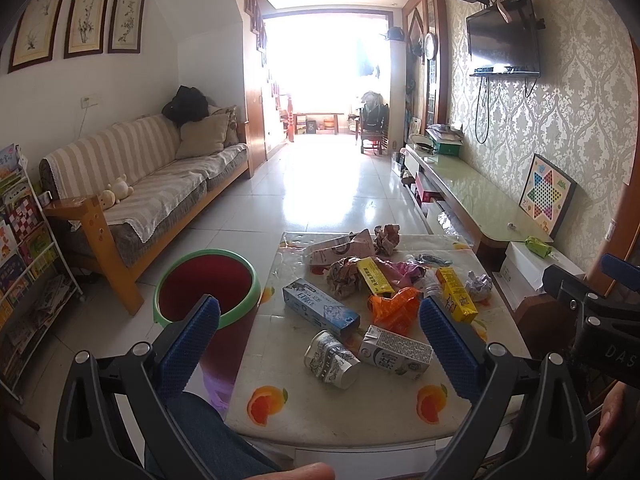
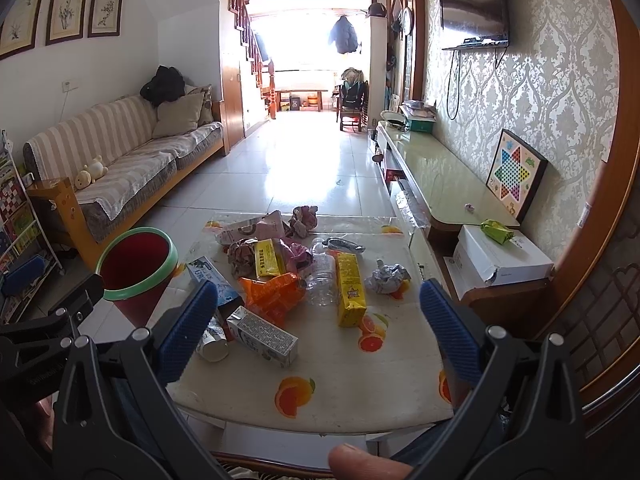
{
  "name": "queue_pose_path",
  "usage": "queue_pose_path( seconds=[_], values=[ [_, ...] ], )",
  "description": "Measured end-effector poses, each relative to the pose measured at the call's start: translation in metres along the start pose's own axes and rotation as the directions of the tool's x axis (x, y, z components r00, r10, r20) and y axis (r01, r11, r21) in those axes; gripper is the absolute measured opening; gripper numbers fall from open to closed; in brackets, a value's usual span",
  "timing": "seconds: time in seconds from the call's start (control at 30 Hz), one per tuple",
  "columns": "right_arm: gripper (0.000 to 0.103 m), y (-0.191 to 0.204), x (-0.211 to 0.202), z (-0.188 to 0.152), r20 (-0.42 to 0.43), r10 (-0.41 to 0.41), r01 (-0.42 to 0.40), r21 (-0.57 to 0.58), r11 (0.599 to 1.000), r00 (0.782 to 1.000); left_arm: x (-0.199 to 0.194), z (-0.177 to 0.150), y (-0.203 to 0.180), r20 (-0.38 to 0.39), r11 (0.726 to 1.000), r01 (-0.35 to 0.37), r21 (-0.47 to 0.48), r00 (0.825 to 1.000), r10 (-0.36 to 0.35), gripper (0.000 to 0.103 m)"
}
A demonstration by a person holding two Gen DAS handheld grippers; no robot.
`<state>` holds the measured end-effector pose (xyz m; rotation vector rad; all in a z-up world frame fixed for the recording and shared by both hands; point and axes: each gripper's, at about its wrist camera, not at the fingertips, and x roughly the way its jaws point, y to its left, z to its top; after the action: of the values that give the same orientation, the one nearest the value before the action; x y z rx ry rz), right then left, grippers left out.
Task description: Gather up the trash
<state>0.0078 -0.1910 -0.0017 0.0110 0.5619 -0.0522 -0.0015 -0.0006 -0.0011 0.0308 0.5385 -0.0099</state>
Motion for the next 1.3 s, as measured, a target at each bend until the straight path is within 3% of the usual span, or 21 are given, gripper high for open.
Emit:
queue_pose_path(
  seconds=[1.3],
  values=[
    [0.100,0.0029,0.0014,0.0000,-0.005,-0.005,0.005,-0.007,1.000,1.000,0.0011,-0.0048,-0.0026,-0.004,1.000,0.005,-0.001,1.000,-0.005,0.096]
  ],
)
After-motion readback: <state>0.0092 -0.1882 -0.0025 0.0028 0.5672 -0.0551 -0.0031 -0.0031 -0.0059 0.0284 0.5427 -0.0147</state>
